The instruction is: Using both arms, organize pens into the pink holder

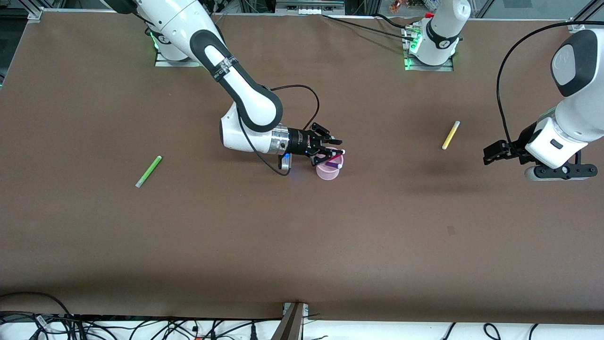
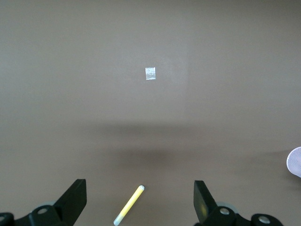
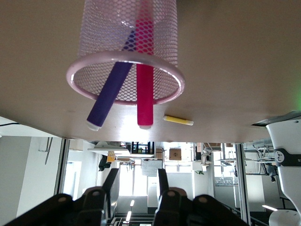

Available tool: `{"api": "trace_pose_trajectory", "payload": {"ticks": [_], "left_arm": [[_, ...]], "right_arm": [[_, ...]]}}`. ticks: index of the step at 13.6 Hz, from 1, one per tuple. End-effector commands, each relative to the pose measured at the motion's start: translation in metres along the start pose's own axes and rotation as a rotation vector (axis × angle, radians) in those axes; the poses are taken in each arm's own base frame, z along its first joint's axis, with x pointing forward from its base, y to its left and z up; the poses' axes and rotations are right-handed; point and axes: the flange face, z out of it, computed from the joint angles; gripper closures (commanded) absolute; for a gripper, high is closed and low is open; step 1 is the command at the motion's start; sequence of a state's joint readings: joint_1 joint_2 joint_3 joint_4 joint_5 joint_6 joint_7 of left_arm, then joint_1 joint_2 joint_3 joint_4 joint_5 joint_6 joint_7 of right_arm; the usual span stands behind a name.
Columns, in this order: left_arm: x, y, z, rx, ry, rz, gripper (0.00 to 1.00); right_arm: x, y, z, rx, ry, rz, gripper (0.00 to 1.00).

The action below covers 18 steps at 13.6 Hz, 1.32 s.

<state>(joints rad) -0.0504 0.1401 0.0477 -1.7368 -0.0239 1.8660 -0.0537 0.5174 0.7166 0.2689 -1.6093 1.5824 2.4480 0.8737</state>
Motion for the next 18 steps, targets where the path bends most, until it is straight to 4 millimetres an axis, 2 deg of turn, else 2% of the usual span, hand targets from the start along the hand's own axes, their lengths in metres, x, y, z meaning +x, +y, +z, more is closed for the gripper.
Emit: {"api": "trace_pose_trajectory", "payload": {"ticks": [1, 3, 5, 6, 7, 9, 10, 12, 14, 16, 18], "left_arm": [[0.004, 0.0, -0.005, -0.022, 0.009, 0.016, 0.0], [0.004, -0.001, -0.009, -0.024, 0.011, 0.0, 0.0], [0.006, 0.0, -0.014, -0.025, 0.022, 0.004, 0.0], [0.005, 0.002, -0.015, -0.025, 0.024, 0.007, 0.0], [0.006, 0.006, -0.019, -0.024, 0.031, 0.014, 0.0], [0.007, 0.007, -0.022, -0.026, 0.039, 0.017, 0.0], [0.007, 0.008, -0.022, -0.026, 0.04, 0.018, 0.0], [0.007, 0.009, -0.022, -0.026, 0.04, 0.02, 0.0], [0.007, 0.008, -0.024, -0.023, 0.042, 0.023, 0.0], [0.004, 0.011, -0.033, -0.019, 0.051, 0.033, 0.0], [0.003, 0.018, -0.05, -0.016, 0.054, 0.051, 0.0]], "right_arm": [[-0.01, -0.001, -0.002, 0.015, -0.008, -0.024, 0.26], [-0.025, -0.006, -0.009, 0.025, -0.017, -0.042, 0.14], [-0.044, -0.015, -0.021, 0.015, 0.01, -0.128, 0.09], [-0.054, -0.02, -0.031, 0.003, 0.039, -0.189, 0.03], [-0.067, -0.023, -0.04, -0.017, 0.049, -0.242, 0.02], [-0.089, -0.035, -0.076, -0.114, 0.1, -0.392, 0.01], [-0.102, -0.04, -0.103, -0.197, 0.147, -0.481, 0.01], [-0.114, -0.052, -0.171, -0.313, 0.197, -0.562, 0.0], [-0.116, -0.06, -0.238, -0.389, 0.235, -0.741, 0.0], [-0.111, -0.067, -0.299, -0.419, 0.246, -0.824, 0.0], [-0.118, -0.066, -0.345, -0.458, 0.3, -0.911, 0.0]]}}
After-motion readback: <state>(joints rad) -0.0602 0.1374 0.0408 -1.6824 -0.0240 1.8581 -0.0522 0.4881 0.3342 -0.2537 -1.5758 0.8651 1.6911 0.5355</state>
